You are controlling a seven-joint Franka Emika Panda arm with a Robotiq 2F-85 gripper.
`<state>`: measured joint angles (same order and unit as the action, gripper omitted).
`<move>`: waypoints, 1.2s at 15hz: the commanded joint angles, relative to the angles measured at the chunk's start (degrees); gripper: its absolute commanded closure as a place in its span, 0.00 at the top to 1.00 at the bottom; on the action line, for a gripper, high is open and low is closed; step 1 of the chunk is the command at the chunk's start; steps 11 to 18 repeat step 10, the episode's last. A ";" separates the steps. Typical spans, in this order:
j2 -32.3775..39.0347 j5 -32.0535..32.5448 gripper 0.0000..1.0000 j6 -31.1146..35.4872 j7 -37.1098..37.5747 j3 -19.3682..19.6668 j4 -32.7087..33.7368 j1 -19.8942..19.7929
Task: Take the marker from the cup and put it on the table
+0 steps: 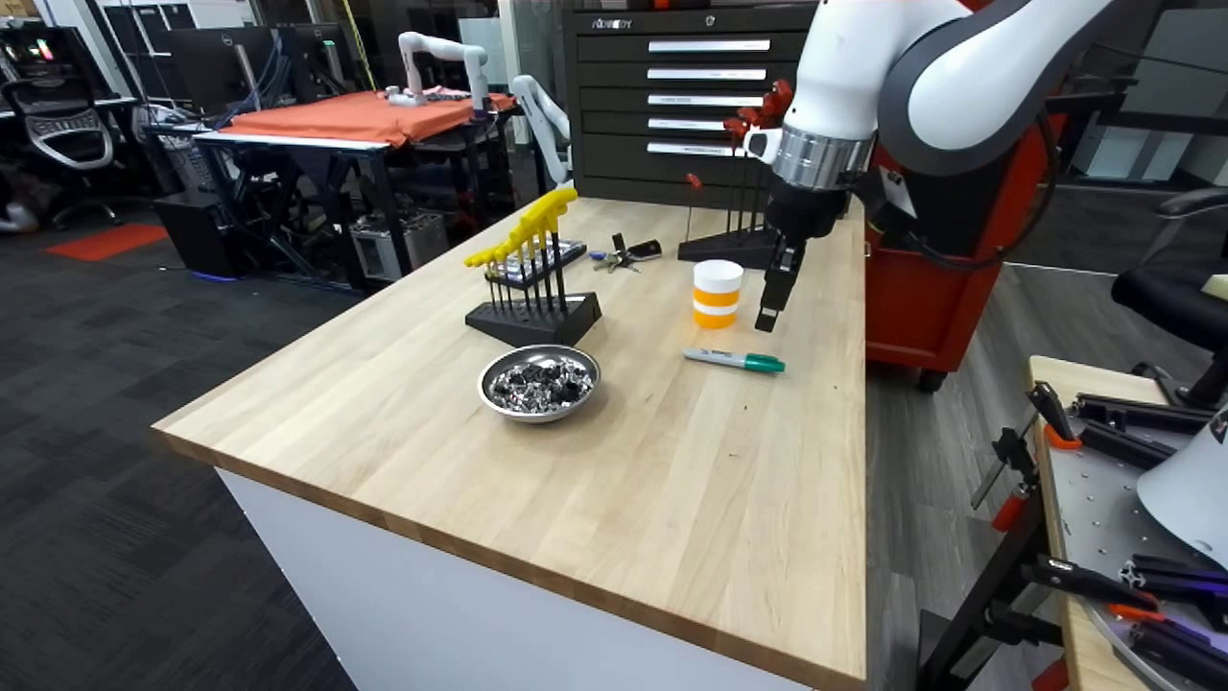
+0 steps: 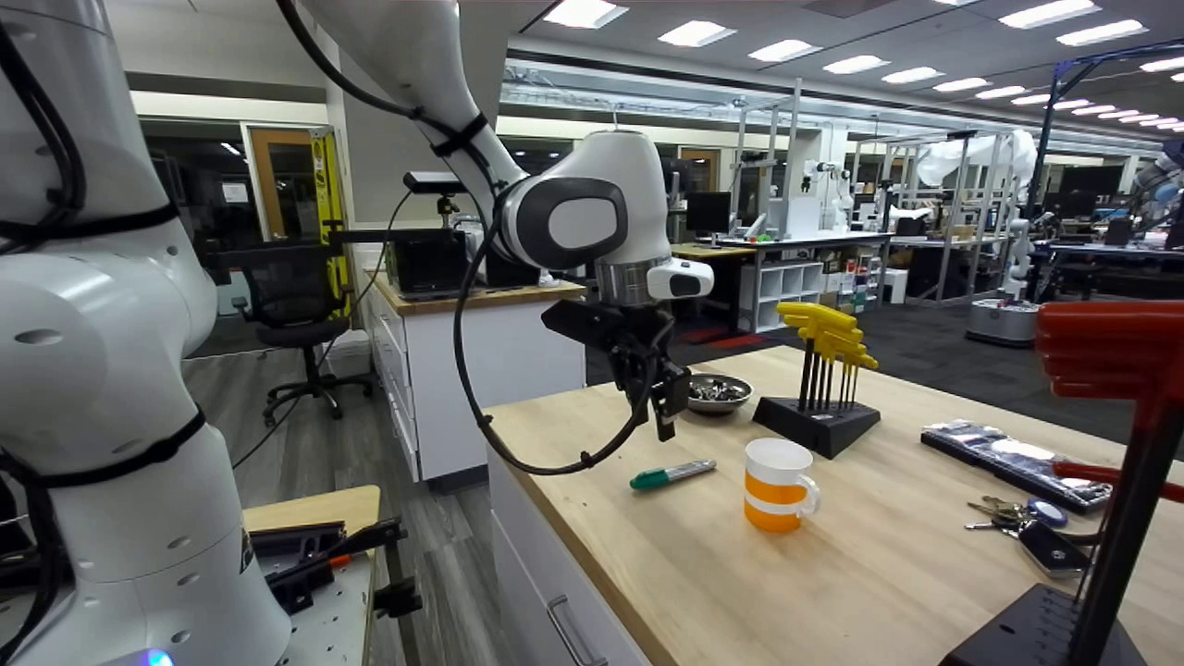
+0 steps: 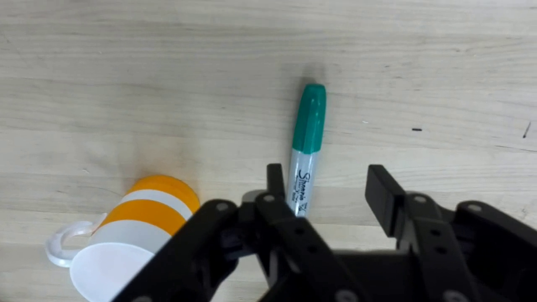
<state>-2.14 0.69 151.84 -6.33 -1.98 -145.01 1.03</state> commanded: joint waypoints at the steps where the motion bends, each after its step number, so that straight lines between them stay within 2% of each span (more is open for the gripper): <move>1: -0.72 0.39 0.85 1.11 1.95 0.00 -1.36 0.34; 3: -0.74 0.46 0.98 0.92 2.12 0.04 -1.37 0.30; 5: -0.64 1.10 1.00 0.46 2.97 0.05 -1.16 0.20; 6: -0.04 0.07 0.93 -0.15 0.71 0.22 -0.33 0.24; 7: -0.04 0.07 1.00 -0.15 0.80 0.22 -0.33 0.24; 18: -0.05 0.07 1.00 -0.15 0.89 0.22 -0.33 0.24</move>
